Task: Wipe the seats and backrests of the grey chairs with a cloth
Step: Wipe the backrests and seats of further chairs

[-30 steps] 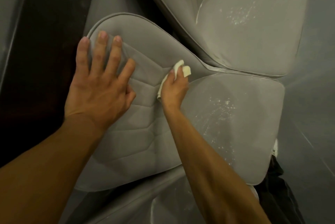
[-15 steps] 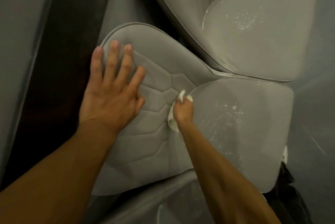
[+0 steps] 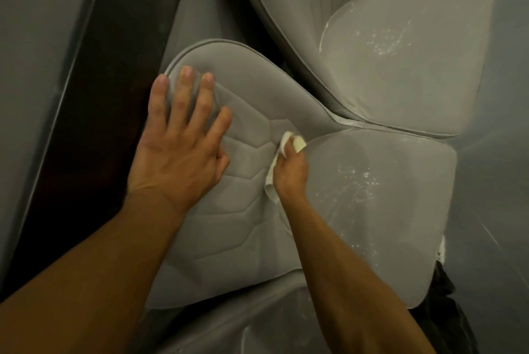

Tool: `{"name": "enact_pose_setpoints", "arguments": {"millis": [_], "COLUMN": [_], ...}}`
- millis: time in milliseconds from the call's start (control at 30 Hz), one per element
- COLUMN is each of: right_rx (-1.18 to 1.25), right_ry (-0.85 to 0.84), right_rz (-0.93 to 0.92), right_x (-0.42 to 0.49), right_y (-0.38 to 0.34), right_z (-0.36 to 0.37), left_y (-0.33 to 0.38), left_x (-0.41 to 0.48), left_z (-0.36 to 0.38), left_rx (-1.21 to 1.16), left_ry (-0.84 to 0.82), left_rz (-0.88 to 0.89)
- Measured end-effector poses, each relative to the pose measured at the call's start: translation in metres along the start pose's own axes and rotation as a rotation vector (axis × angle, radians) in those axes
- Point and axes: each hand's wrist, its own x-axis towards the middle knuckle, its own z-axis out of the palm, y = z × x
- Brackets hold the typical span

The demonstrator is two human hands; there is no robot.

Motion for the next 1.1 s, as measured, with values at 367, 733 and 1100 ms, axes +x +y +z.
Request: {"name": "enact_pose_setpoints", "arguments": {"millis": [367, 733, 1100], "right_rx": [-0.104, -0.620, -0.161], "right_ry": [-0.532, -0.646, -0.410], "right_rz": [-0.514, 0.189, 0.165], "right_x": [-0.144, -0.065, -0.046], "right_y": [0.076, 0.125, 0.091], "right_z": [-0.042, -0.032, -0.006], "left_y": [-0.001, 0.000, 0.000], "left_x": [-0.001, -0.001, -0.002], "left_z": [-0.002, 0.000, 0.000], "left_rx": [-0.024, 0.020, 0.011], "left_ry": [0.008, -0.002, 0.005], "left_rz": [-0.011, -0.011, -0.002]}}
